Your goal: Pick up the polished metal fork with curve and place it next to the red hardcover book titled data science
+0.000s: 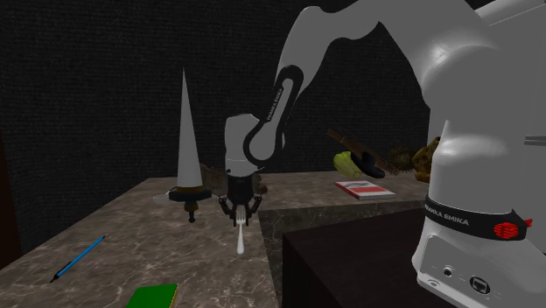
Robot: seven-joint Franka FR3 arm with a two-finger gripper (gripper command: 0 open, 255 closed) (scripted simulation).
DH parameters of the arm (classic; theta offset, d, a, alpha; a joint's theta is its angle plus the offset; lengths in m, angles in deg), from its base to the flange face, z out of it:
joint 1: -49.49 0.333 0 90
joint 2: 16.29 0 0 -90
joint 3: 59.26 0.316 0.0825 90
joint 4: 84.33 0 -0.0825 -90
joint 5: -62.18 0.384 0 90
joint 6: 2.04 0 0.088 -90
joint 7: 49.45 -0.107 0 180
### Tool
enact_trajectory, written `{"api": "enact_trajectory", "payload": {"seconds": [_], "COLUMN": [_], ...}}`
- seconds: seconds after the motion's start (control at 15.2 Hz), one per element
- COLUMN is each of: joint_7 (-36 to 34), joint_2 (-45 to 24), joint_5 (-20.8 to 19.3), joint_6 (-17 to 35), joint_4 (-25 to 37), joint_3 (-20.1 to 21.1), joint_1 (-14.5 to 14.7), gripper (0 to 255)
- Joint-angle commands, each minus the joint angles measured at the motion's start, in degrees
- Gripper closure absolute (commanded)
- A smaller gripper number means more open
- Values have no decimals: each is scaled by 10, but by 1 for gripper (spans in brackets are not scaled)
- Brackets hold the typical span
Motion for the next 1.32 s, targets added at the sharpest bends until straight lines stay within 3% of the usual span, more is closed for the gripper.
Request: {"api": "enact_trajectory", "payload": {"seconds": [0.0,0.92,1.25], "joint_7": [7,74,155], "joint_2": [12,114,117], "joint_5": [9,96,109], "joint_6": [-2,-73,-67], "joint_4": [-5,-35,-37], "joint_3": [13,93,86], "joint_1": [-7,-69,-132], "gripper": [255,255,255]}}
